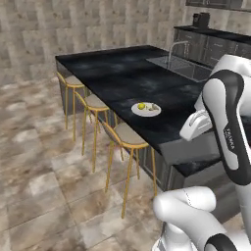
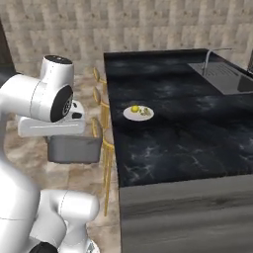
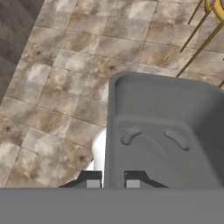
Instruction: Retrieve the tupperware and aluminum foil from the cabinet and place them on the dining counter near the plate with mushroom and lemon to prepare for storing leftovers.
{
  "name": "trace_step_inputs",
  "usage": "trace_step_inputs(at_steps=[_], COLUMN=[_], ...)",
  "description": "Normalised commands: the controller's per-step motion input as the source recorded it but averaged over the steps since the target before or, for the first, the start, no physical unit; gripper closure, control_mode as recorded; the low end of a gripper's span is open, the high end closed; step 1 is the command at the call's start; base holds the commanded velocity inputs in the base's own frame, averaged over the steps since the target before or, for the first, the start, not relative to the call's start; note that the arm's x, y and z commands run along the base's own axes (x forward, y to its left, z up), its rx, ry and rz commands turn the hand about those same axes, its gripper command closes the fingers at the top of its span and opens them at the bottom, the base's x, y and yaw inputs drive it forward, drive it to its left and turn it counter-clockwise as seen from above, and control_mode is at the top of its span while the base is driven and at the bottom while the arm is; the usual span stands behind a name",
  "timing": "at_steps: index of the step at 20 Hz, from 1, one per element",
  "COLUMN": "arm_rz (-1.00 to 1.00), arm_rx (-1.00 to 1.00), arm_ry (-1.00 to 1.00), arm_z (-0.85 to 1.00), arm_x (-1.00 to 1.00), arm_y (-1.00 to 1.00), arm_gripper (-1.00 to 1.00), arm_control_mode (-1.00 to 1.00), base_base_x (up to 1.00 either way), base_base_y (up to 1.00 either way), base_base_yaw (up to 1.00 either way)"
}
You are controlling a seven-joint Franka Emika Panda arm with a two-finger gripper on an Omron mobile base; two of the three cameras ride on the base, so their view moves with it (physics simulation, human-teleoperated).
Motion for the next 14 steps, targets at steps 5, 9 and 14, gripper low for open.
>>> trace_step_inputs(at_steps=[5,9,14], arm_rz=[0.0,0.0,0.0], arm_rx=[0.0,0.0,0.0], arm_ry=[0.0,0.0,0.0], arm_z=[0.0,0.0,0.0], arm_x=[0.0,0.0,0.0], arm_y=[0.0,0.0,0.0], arm_gripper=[1.0,1.0,1.0], arm_control_mode=[1.0,1.0,1.0], base_base_x=[0.72,0.71,0.64], base_base_y=[1.0,1.0,0.99], base_base_yaw=[-0.55,-0.55,-0.55])
